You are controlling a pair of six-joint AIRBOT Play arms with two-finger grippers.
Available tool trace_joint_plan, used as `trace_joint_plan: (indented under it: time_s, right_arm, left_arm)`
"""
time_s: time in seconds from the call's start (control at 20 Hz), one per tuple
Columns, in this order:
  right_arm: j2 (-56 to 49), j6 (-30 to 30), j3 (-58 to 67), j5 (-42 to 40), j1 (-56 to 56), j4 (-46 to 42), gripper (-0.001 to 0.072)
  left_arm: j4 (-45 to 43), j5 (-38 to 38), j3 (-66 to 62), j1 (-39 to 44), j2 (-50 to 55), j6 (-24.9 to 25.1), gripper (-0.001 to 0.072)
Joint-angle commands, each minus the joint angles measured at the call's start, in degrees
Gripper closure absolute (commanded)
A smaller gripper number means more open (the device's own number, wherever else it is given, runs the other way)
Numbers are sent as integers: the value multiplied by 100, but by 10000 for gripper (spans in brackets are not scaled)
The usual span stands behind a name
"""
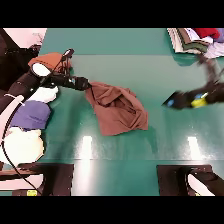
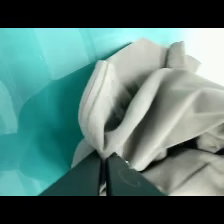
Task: Fold the shirts.
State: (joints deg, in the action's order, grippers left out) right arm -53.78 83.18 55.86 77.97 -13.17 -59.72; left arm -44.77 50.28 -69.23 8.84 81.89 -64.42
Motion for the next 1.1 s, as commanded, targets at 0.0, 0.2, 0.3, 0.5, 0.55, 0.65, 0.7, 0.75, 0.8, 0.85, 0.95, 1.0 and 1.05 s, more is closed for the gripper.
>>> trace_joint_plan:
  time_s: [0.0,0.2,0.3,0.5,0.55,0.65,0.7,0.75,0.8,0.85,0.95,1.0,1.05]
  right_arm:
    - [166,142,-1635,-1451,-844,562,116]
    - [-457,125,-1692,-2570,-1521,763,117]
    - [-852,125,-1484,-2872,-1624,721,117]
    - [-1617,98,-1049,-3034,-1624,715,266]
    - [-1746,9,-951,-3058,-1624,715,387]
    - [-1943,-267,-763,-3093,-1624,708,701]
    - [-2006,-328,-678,-3106,-1624,697,695]
    - [-2024,-328,-601,-3091,-1624,667,696]
    - [-1987,-323,-503,-2992,-1624,507,697]
    - [-1899,-260,-380,-2813,-1604,249,698]
    - [-1530,109,-22,-2225,-1429,-544,698]
    - [-1290,315,232,-1871,-1272,-1001,698]
    - [-1036,431,485,-1550,-1084,-1360,697]
  left_arm:
    - [-48,22,-94,-7,-52,-7,681]
    - [-50,94,-94,-7,-52,-7,680]
    - [-50,181,-94,-7,-52,-7,680]
    - [-68,238,-94,-7,-52,-7,680]
    - [-70,240,-94,-7,-52,-4,680]
    - [-72,264,-94,-7,-52,-7,680]
    - [-72,282,-94,-7,-55,-7,681]
    - [-79,291,-96,-7,-61,-7,681]
    - [-133,282,-101,-9,-92,-9,681]
    - [-293,254,-127,-9,-186,-9,681]
    - [-785,229,-402,-46,-507,-9,681]
    - [-968,245,-636,-114,-739,-9,681]
    - [-1038,256,-874,-203,-986,-9,681]
